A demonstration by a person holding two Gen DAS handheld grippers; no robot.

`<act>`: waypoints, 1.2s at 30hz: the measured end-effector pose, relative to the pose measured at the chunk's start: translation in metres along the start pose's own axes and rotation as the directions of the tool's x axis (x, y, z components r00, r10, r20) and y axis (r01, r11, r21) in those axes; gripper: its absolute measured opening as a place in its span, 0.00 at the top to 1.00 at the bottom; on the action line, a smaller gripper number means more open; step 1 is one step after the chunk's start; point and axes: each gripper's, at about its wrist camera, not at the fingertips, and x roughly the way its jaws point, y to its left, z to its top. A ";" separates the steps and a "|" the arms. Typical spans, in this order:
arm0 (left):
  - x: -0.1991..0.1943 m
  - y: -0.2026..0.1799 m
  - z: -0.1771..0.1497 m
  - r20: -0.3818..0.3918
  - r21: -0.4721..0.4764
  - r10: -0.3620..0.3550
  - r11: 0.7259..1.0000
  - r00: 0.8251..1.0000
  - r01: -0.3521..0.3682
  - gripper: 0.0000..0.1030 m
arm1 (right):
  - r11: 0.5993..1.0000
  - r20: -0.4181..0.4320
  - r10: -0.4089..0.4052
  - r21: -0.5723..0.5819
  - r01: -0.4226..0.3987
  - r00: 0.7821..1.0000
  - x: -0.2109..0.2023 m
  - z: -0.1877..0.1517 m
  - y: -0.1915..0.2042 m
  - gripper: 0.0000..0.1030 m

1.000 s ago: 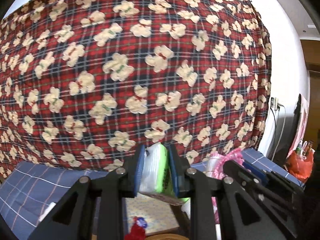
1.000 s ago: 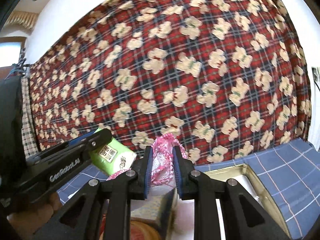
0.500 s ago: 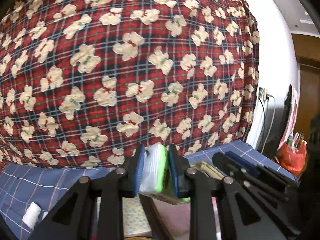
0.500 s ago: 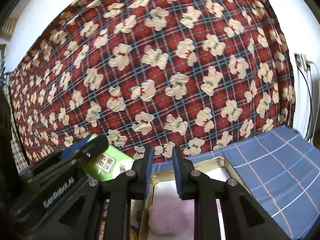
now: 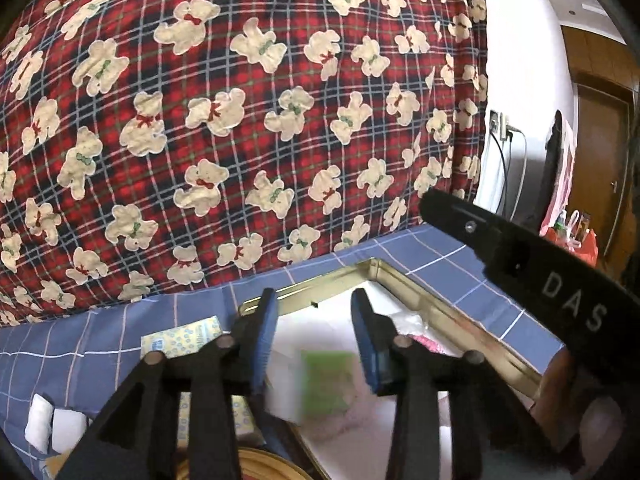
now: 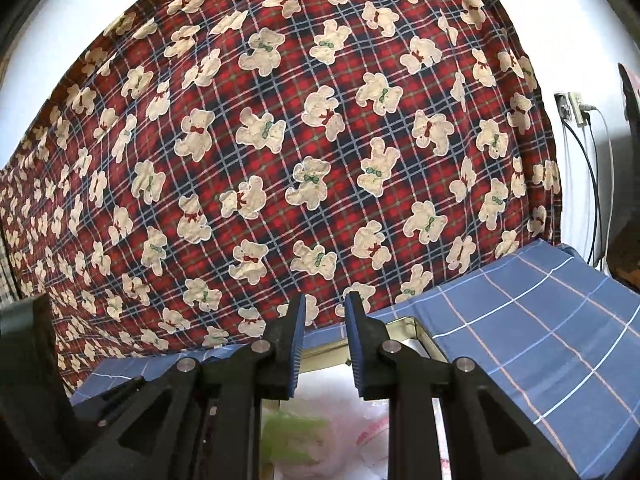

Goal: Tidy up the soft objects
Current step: 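Open both tools to drop the green box and pink pouch into the tray, then move left tool to the tan sponge while right tool moves to the red pouch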

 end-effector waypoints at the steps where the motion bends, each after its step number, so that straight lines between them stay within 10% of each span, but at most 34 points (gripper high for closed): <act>1: -0.001 0.000 0.000 0.003 -0.002 -0.002 1.000 1.000 0.002 0.55 | 1.000 0.001 0.000 -0.002 0.000 1.000 0.000 0.000 0.000 0.74; 16: -0.018 0.009 -0.002 0.059 0.004 0.074 0.997 0.996 -0.074 0.16 | 1.000 0.022 -0.017 -0.011 0.017 1.000 0.000 -0.003 0.003 0.48; 36: -0.037 0.035 -0.005 0.096 -0.047 0.151 0.988 0.984 -0.147 0.06 | 0.998 0.035 -0.023 -0.065 0.025 0.999 0.004 -0.011 0.017 0.13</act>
